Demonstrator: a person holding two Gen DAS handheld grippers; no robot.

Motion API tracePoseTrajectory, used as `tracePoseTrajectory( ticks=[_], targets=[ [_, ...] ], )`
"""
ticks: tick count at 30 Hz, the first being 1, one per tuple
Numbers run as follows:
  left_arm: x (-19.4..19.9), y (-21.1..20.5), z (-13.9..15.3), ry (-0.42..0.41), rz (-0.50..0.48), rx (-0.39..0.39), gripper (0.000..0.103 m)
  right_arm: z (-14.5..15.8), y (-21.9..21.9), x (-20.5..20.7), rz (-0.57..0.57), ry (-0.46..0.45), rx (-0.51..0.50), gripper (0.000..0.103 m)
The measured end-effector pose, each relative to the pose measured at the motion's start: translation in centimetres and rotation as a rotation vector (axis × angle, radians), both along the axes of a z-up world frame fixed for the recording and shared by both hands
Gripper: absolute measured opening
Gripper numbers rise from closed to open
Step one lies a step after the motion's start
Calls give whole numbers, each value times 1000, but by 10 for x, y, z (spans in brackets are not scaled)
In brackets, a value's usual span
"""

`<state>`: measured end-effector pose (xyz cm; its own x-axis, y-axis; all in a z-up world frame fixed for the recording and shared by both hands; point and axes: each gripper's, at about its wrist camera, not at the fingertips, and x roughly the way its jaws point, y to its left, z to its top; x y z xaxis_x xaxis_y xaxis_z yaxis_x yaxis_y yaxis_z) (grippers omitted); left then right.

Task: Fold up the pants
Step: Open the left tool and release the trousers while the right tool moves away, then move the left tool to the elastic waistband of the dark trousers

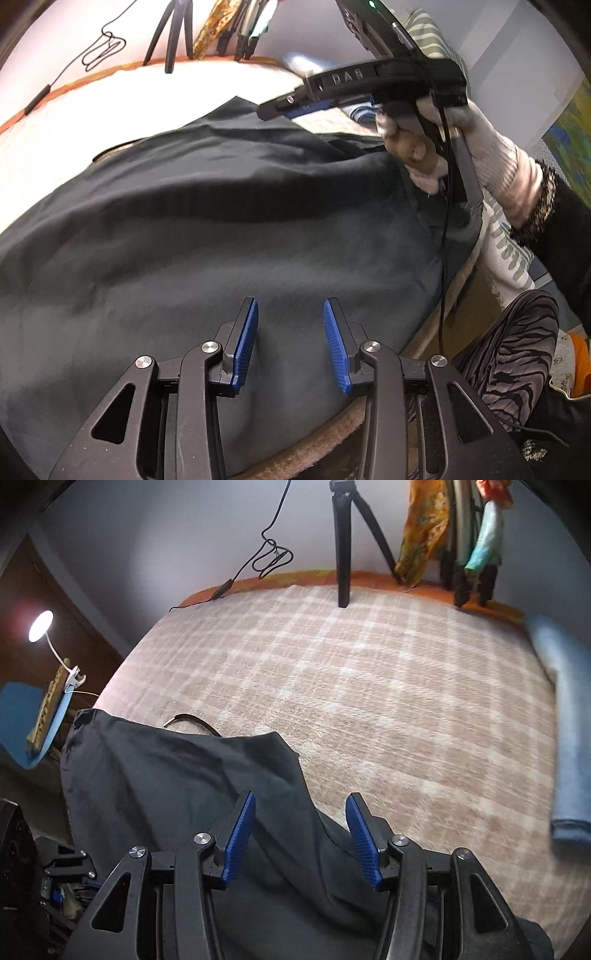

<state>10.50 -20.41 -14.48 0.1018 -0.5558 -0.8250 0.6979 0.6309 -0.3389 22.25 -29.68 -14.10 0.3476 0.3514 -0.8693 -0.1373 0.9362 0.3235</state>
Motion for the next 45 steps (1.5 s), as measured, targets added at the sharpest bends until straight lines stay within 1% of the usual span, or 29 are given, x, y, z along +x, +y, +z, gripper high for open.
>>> tracePoseTrajectory(
  ticks=[4,8,9,10,11,12,13,14,16,19,22,24,26,28,29,31,32,34,35,38,41,44,45],
  targets=[
    [-2,-2,-5,13,-16,17,35,-3,1,4,22,14,10,53],
    [-2,-2,-4,21,-13,14,35,-8,2,11,47,41,38,41],
    [-1,-3,-5,23,-12,14,35,-9,3,13,50,44,42,40],
    [-1,-3,-5,25,-11,14,35,-10,4,14,53,47,49,37],
    [-1,-3,-5,25,-11,15,35,-10,4,15,56,45,52,28],
    [-1,-3,-5,25,-10,15,35,-8,5,15,59,41,49,23],
    [-2,-3,-4,27,-10,14,35,-7,6,17,66,38,47,12],
    [-2,-4,-5,29,-10,13,36,-2,10,18,82,26,26,3],
    [-1,-4,-6,34,-10,9,38,9,17,24,114,-11,-36,2],
    [-1,-4,-5,33,-10,9,39,21,21,39,111,-54,-101,0],
    [-1,-6,-5,29,-12,11,39,11,28,50,134,-42,-181,0],
    [-3,-8,-4,24,-19,14,42,-2,34,54,145,-24,-215,0],
    [-3,-8,-4,25,-22,11,43,-8,31,53,137,-8,-234,1],
    [-3,-9,-4,29,-21,11,43,-11,27,54,110,-1,-245,4],
    [-3,-8,-3,32,-19,9,43,-9,24,54,93,-2,-249,12],
    [-2,-6,-3,41,-10,5,43,-1,18,50,74,-18,-245,23],
    [-1,-4,-2,44,-6,4,43,5,14,48,57,-33,-239,27],
    [0,2,1,41,7,0,43,16,10,45,36,-56,-224,30],
    [-1,5,4,35,13,-7,43,23,7,41,19,-72,-220,34],
    [-1,16,13,13,36,-25,43,41,5,27,-5,-108,-210,37],
    [-1,33,28,-12,78,-54,44,54,7,12,-27,-132,-197,38],
    [-1,52,46,-45,129,-93,52,67,9,-3,-52,-151,-167,41],
    [-1,61,52,-55,151,-108,52,72,11,-9,-56,-159,-154,42]
  ],
)
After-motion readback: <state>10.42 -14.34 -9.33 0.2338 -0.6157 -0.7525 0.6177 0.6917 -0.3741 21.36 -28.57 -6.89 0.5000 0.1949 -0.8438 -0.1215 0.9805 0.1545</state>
